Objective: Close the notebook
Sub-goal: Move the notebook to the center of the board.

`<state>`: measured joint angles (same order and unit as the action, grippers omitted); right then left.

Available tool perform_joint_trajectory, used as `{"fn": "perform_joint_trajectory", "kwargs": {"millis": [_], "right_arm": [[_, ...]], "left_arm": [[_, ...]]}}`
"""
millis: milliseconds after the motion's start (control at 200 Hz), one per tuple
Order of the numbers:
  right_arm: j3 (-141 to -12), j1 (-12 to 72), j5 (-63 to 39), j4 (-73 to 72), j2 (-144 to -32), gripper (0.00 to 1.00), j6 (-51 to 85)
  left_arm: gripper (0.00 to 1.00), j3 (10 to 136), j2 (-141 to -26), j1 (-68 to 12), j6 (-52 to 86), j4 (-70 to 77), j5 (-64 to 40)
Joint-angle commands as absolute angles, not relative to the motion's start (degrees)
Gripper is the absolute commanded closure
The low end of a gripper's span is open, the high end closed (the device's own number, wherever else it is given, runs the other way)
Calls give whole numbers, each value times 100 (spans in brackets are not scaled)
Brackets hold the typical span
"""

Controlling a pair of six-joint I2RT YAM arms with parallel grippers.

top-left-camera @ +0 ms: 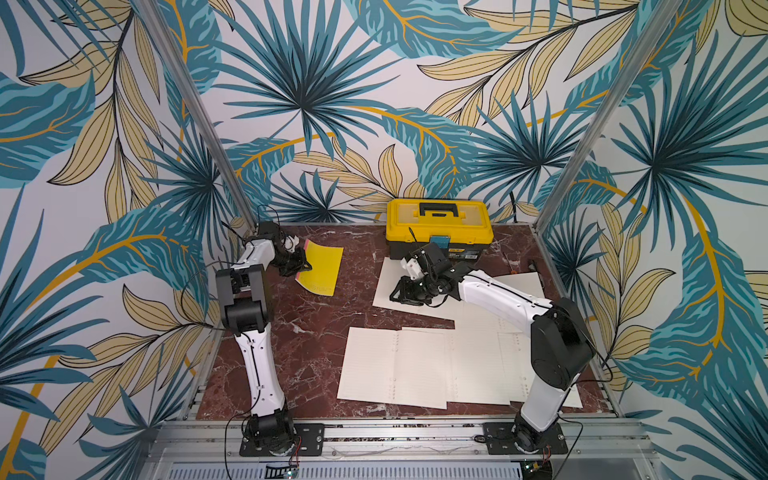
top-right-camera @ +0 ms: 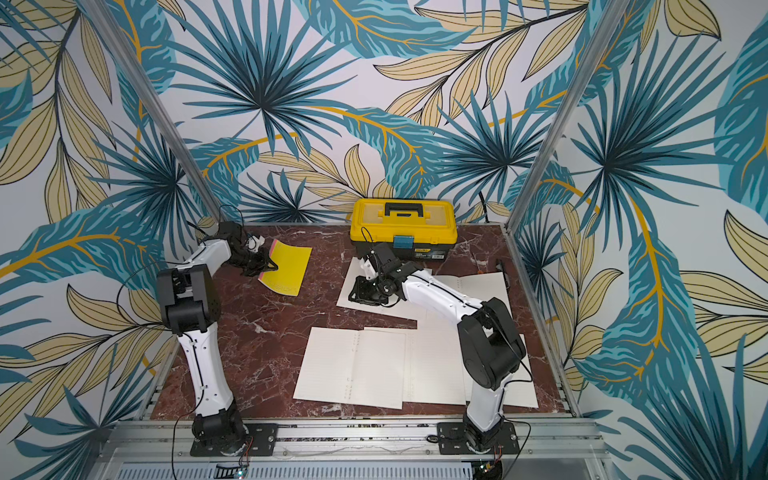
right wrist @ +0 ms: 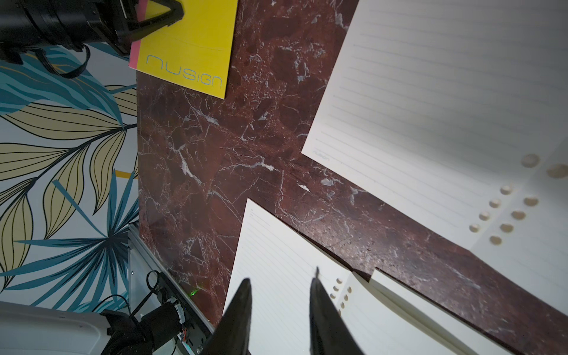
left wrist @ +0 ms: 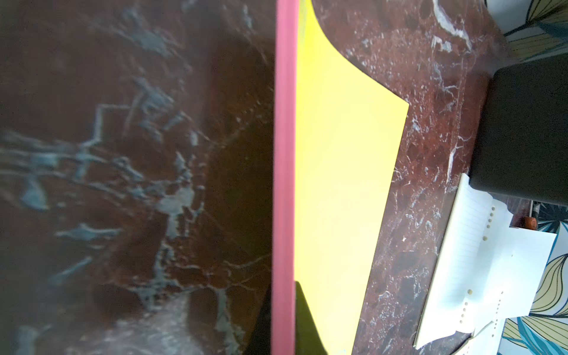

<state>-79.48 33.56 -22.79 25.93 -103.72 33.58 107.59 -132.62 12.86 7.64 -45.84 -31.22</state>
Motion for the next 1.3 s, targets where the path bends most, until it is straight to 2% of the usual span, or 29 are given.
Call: {"fn": "perform_joint_trajectory", "kwargs": {"millis": [0, 476, 1292], "right_arm": [[-7765, 3343, -2320, 2610, -10195, 67, 3317], [-7647, 3342, -2269, 2738, -10213, 67, 3445], [-7615, 3346, -2101, 2707, -10211, 67, 3762]], "left_arm": [[91, 11155, -13493, 1554, 511, -4922, -2764], [87, 12403, -14164, 1948, 227, -5411, -2589], [86, 12534, -14321, 2456, 138, -4957, -2925]]}}
